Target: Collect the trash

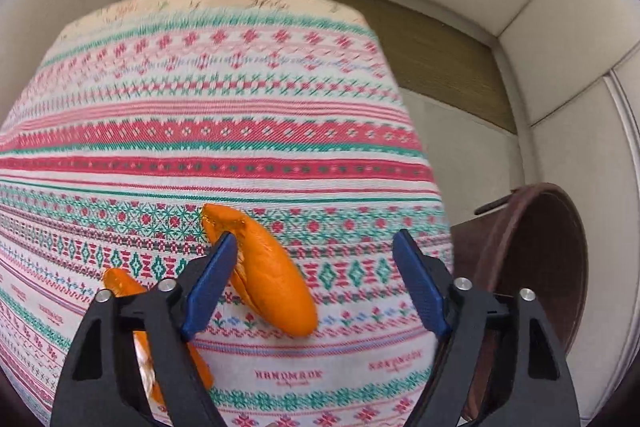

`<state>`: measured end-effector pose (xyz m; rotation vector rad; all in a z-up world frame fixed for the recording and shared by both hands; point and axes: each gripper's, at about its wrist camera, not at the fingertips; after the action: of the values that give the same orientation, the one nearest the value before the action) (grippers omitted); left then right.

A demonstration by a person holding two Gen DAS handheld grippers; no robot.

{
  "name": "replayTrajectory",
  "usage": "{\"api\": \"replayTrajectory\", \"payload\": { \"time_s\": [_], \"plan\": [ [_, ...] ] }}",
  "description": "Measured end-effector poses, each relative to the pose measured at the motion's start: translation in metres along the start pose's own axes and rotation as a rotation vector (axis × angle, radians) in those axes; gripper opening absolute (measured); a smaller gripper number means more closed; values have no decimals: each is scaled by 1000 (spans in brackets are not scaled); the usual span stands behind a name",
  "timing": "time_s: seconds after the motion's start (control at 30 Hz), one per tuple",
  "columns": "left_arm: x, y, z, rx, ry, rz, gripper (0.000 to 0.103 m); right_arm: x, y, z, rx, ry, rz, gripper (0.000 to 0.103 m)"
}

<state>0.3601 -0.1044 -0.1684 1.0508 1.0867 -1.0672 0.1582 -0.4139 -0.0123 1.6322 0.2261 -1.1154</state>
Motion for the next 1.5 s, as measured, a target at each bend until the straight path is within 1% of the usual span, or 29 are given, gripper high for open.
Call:
{"api": "replayTrajectory", "payload": {
  "time_s": [0.1,0.17,0.23,0.3,0.33,0.4,0.43,0.47,0.5,0.57,0.63,0.67,0.7,0.8,0.9,0.97,1.07,1.13,1.17,1.2,1.23,1.33,1.4,1.5],
  "plan": [
    [14,4,-9,-22,33,-14,71,-1,0,-7,-21,-12,11,96],
    [17,5,-7,-8,56,1,70,0,1,-13,-34,-13,11,96],
    [19,4,-3,10,88,0,69,2,1,-17,-52,-16,3,96],
    [19,3,-3,4,120,0,62,3,0,-22,-70,-19,-1,96],
    [19,2,-3,6,135,2,60,4,0,-24,-77,-20,-3,96],
    [19,-1,0,18,178,10,48,3,-1,-28,-92,-22,-5,96],
    [19,-4,0,27,199,18,45,4,-1,-28,-95,-22,-4,96],
    [18,-8,0,34,212,25,40,4,-1,-30,-99,-22,-5,96],
    [16,-13,-1,37,226,34,33,4,-2,-32,-103,-20,-6,96],
    [11,-26,-3,41,241,49,24,4,-3,-34,-109,-18,-9,96],
    [5,-38,-4,42,215,57,18,3,-3,-36,-112,-15,-7,96],
    [1,-41,-8,42,188,60,14,2,-3,-37,-113,-10,-5,96],
    [-3,-43,-12,42,157,62,13,0,-3,-39,-114,-4,-3,96],
    [-22,-44,-24,49,98,87,12,-5,-4,-43,-121,14,6,96],
    [-55,-56,-41,74,50,139,12,-8,-5,-58,-145,52,3,96],
    [-82,-69,-58,91,25,183,12,-6,-6,-74,-182,84,-19,96],
    [-120,-82,-90,85,-22,238,12,-4,-13,-107,-284,116,-52,96],
    [-148,-101,-125,60,-39,280,12,-3,-22,-134,-355,149,-80,96],
    [-156,-105,-142,46,-44,294,12,-3,-26,-146,-387,167,-97,96],
    [-166,-114,-160,27,-44,308,12,-3,-33,-163,-431,190,-118,96],
    [-173,-114,-167,15,-39,316,12,-4,-39,-178,-467,208,-132,96],
    [-193,-137,-208,-23,-17,355,12,-5,-61,-225,-579,280,-188,96],
    [-204,-149,-230,-46,-4,384,12,-4,-75,-257,-631,331,-247,96],
    [-215,-164,-256,-84,3,437,12,2,-92,-306,-664,416,-374,96]
  ]
}}
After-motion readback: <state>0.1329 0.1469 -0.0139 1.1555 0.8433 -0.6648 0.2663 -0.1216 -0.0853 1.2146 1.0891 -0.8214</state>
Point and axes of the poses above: each gripper's, at about its wrist camera, not at the fingertips, and x roughly the way its jaws point, z to its right, y to its top, and after that the axes turned 10 degrees about -z, right-handed
